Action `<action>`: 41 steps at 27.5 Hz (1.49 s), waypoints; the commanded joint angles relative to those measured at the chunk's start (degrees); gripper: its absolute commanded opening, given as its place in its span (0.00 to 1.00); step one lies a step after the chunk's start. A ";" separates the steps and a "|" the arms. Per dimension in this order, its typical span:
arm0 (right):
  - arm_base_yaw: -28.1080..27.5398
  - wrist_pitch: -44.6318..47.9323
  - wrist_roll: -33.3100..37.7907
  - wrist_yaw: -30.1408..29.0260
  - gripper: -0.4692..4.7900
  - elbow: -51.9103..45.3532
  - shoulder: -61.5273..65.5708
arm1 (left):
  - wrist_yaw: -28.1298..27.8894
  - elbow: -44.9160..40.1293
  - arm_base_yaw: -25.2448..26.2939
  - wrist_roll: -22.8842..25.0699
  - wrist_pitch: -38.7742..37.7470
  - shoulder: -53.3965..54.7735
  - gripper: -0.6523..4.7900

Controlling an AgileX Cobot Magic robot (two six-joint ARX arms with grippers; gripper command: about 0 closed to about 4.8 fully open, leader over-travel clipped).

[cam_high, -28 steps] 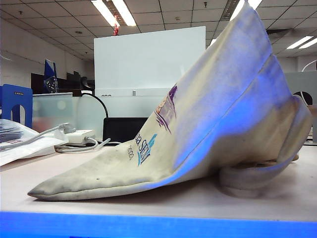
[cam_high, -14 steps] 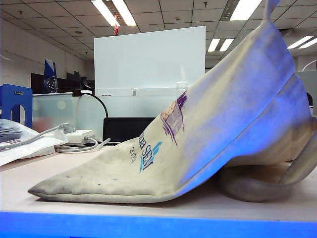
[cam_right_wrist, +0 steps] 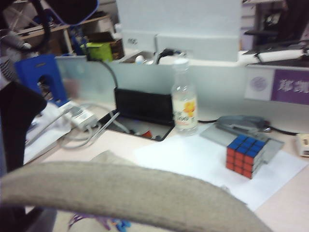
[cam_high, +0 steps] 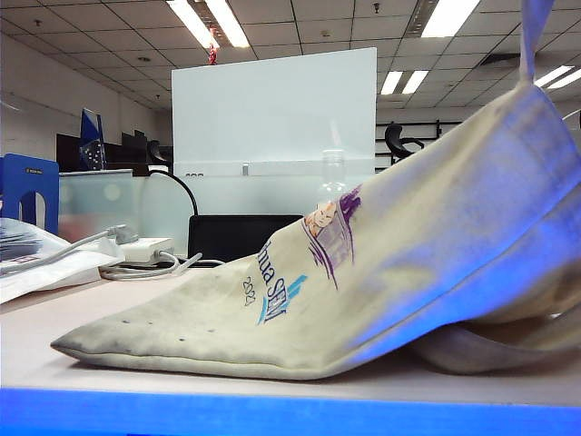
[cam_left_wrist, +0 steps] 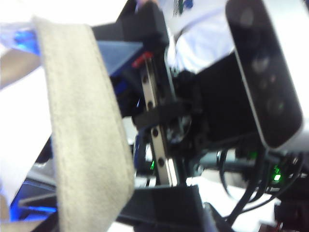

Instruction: Take the glasses case out of the canvas bag and put it on the table.

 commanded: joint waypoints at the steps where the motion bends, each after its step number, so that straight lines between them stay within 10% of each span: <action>1: 1.75 -1.53 -0.63 -4.90 0.92 -0.02 0.11 | 0.92 0.61 -0.13 -5.22 15.63 0.90 0.76; 22: 8.68 -5.40 -0.92 -9.57 0.92 0.09 -0.52 | 1.22 0.55 5.38 -4.94 17.92 9.07 0.76; 30: 5.84 -10.34 -8.48 -1.73 0.92 1.84 -2.91 | -11.80 0.55 9.84 7.21 -12.11 8.83 0.76; 34: 1.22 -18.08 -12.87 8.20 0.92 5.88 -4.33 | -18.18 -0.24 10.05 7.74 -11.98 8.35 0.76; 41: -3.61 -19.78 -12.55 8.94 0.91 11.21 -4.79 | -26.43 -4.13 8.20 11.10 -11.96 9.35 0.76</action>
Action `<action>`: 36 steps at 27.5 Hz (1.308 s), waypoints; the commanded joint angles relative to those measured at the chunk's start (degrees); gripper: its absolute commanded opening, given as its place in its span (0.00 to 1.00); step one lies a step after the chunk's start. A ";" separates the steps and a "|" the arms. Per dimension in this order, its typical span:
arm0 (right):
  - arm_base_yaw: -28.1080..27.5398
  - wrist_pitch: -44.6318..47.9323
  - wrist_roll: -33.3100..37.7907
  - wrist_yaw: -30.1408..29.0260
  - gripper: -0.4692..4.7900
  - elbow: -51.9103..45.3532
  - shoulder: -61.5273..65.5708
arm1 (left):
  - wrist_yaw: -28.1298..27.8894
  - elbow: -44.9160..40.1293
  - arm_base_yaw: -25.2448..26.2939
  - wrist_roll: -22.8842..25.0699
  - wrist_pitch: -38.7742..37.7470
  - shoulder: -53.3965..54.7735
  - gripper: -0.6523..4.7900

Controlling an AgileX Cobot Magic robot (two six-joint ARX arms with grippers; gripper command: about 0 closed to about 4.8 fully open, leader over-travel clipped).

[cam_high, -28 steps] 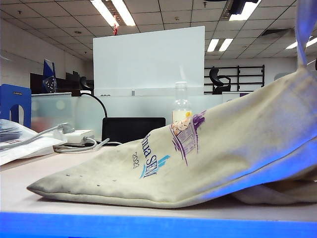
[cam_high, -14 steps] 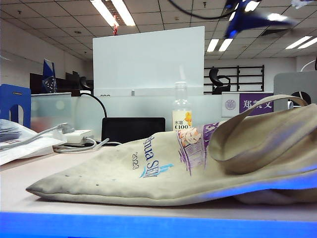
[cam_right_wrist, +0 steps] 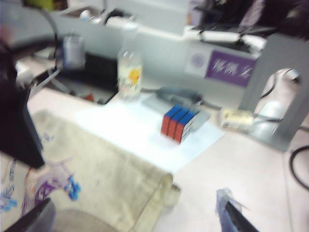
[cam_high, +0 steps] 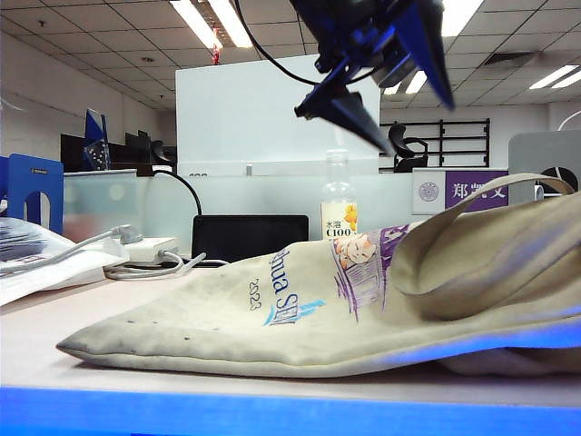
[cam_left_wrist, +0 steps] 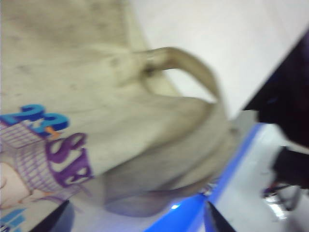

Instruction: Take the glasses case out of the canvas bag and put it on the table.

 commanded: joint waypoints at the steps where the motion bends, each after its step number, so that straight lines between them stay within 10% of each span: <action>1: 0.31 2.10 -0.09 -0.50 0.91 1.55 -0.09 | -5.11 -3.32 -1.33 1.40 -0.37 0.74 0.76; 21: 1.44 -0.79 0.20 -1.75 0.91 1.60 -0.35 | -14.14 -11.98 -5.20 4.68 3.80 1.84 0.76; 36: 3.41 -2.38 0.20 -1.75 0.91 1.60 -0.35 | -8.24 -12.02 -6.75 5.92 15.39 5.57 0.70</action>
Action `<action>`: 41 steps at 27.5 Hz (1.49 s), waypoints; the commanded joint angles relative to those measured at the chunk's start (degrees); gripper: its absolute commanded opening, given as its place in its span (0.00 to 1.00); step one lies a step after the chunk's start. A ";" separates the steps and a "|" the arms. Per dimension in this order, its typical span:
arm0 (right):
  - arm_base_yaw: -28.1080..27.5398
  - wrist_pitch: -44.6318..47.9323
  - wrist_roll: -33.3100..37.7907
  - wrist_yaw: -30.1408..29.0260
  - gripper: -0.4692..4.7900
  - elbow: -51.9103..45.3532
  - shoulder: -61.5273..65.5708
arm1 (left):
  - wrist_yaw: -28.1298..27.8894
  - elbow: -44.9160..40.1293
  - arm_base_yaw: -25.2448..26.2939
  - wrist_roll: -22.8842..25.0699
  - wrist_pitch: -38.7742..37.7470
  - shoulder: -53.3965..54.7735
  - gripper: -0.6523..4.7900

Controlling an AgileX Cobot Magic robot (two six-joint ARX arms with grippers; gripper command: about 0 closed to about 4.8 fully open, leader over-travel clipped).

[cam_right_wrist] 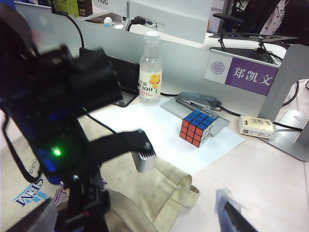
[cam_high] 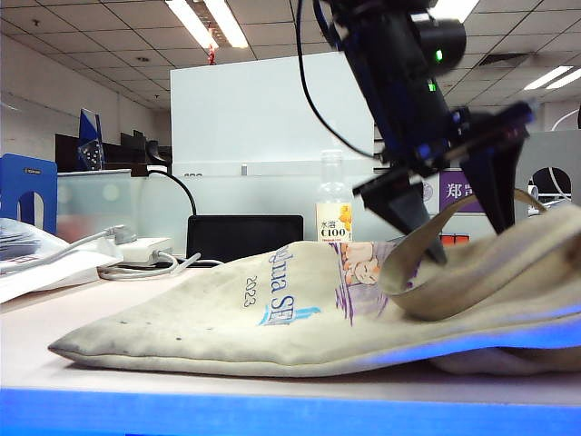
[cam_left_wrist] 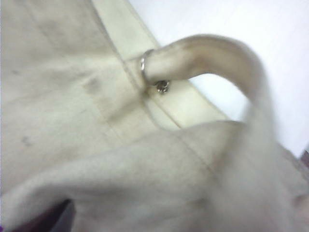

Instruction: Take the glasses case out of the canvas bag and put it on the table.

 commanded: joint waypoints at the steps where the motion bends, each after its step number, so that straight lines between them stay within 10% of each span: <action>1: 0.00 -0.26 0.09 -0.07 0.91 0.20 -0.07 | 1.77 0.11 0.09 0.46 -0.46 1.22 0.59; 4: 0.00 -0.59 0.09 -0.07 0.91 0.20 -0.33 | 2.27 0.11 0.15 0.52 -0.57 1.60 0.12; 20: 0.02 -2.10 0.04 -0.02 0.79 0.17 -0.66 | 4.11 12.94 2.95 -1.18 -5.40 -7.52 0.11; 41: -0.09 4.79 -0.31 -6.38 0.77 -2.86 17.62 | 20.22 14.73 0.13 -11.76 -15.74 -30.80 0.12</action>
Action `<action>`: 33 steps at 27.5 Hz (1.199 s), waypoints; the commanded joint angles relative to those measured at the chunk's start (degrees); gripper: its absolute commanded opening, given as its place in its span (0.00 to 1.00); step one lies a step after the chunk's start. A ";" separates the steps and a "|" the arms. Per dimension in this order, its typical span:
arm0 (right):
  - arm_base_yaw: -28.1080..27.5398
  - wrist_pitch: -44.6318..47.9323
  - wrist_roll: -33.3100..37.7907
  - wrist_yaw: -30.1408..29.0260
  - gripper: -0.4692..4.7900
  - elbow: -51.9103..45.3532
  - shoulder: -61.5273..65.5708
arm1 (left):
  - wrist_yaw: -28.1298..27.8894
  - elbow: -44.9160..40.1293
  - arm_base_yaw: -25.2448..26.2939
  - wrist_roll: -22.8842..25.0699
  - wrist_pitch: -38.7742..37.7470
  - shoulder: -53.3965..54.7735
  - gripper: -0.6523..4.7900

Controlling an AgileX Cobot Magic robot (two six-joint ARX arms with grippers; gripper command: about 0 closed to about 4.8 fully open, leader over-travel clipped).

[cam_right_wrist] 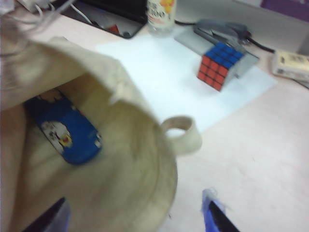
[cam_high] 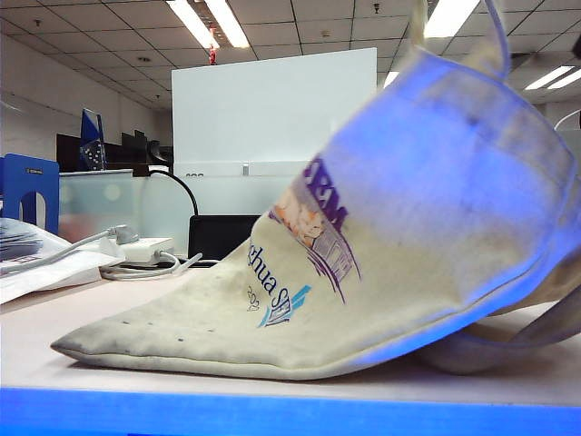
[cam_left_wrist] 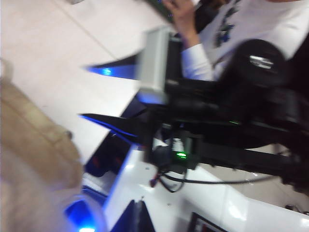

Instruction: Take the glasses case out of the canvas bag and put it on the table.

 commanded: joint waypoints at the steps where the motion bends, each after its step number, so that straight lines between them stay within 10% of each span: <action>1: 0.04 2.64 1.90 -6.86 0.77 0.33 4.44 | 0.83 0.22 -1.27 -1.20 -0.09 -3.48 0.12; 8: 7.69 1.64 7.04 -23.15 0.71 -2.43 10.14 | 2.93 -0.28 -1.29 -3.58 -0.09 -3.72 0.12; 13: 13.68 5.33 7.37 -18.14 0.70 -2.67 10.56 | 10.25 -2.03 -2.49 -3.69 -0.09 -3.58 0.12; 16: 13.46 7.65 6.14 -19.23 0.68 -2.67 15.67 | 16.26 -2.03 -7.06 -2.49 -0.09 -3.58 0.41; 18: 13.46 9.07 5.40 -19.47 0.68 -2.64 20.72 | 16.11 -2.03 -9.35 -2.51 -0.07 -3.58 0.41; 33: 15.21 13.31 -1.29 -20.46 0.69 -2.49 29.86 | -4.13 -2.75 -7.56 0.20 -0.09 -3.48 0.40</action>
